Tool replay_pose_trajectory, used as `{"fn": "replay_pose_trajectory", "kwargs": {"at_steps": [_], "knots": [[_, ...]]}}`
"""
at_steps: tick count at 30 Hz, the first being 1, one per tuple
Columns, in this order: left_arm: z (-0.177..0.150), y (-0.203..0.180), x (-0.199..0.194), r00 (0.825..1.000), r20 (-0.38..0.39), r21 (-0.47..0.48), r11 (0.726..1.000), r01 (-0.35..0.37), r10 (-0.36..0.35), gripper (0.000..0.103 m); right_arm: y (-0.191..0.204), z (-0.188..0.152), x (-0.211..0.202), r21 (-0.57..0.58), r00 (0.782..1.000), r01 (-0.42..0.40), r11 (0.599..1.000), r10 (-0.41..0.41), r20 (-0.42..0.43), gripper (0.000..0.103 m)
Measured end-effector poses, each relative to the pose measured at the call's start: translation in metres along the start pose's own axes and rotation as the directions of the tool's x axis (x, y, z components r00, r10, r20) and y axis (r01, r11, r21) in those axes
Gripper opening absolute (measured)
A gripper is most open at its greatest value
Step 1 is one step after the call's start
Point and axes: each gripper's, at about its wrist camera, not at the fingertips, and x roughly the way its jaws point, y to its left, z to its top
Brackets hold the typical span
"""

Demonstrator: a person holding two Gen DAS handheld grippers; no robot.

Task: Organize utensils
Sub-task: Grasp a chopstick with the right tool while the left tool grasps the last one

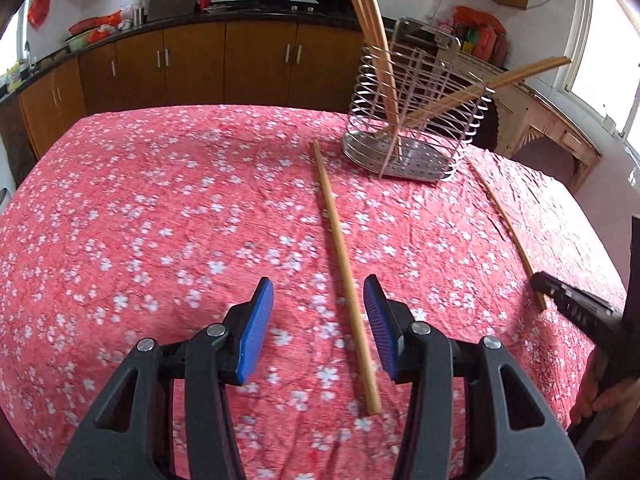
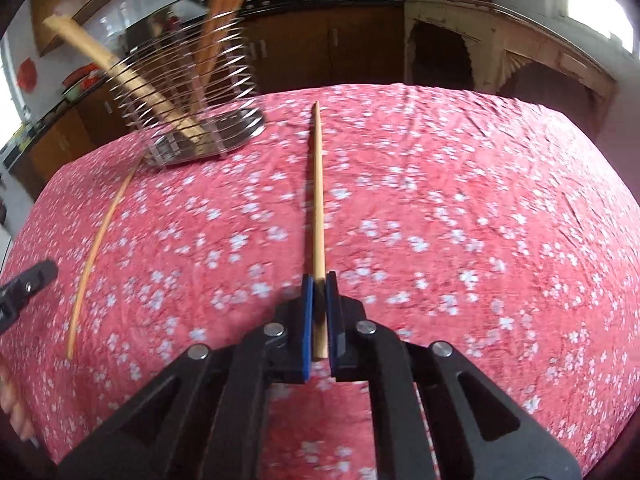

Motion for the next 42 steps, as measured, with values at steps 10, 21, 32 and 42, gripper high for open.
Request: {"fn": "replay_pose_trajectory", "kwargs": {"at_steps": [10, 21, 32, 42], "knots": [[-0.003, -0.027, 0.028, 0.997, -0.047, 0.061, 0.997, -0.056, 0.059, 0.026, -0.017, 0.005, 0.002, 0.031, 1.0, -0.006, 0.999, 0.005, 0.023, 0.007], [0.019, 0.023, 0.039, 0.973, -0.038, 0.049, 0.973, -0.226, 0.228, 0.007, -0.006, 0.015, 0.011, -0.047, 1.0, 0.004, 0.999, -0.003, 0.031, 0.007], [0.028, 0.043, 0.044, 0.974, -0.033, 0.027, 0.975, -0.222, 0.222, 0.01, -0.004, 0.02, 0.017, -0.068, 0.997, 0.0, 0.998, 0.005, 0.074, 0.008], [0.026, 0.062, 0.039, 0.99, -0.026, -0.039, 0.99, -0.139, 0.138, 0.012, -0.007, 0.02, 0.017, -0.041, 0.997, -0.015, 0.999, 0.018, 0.077, 0.008]]}}
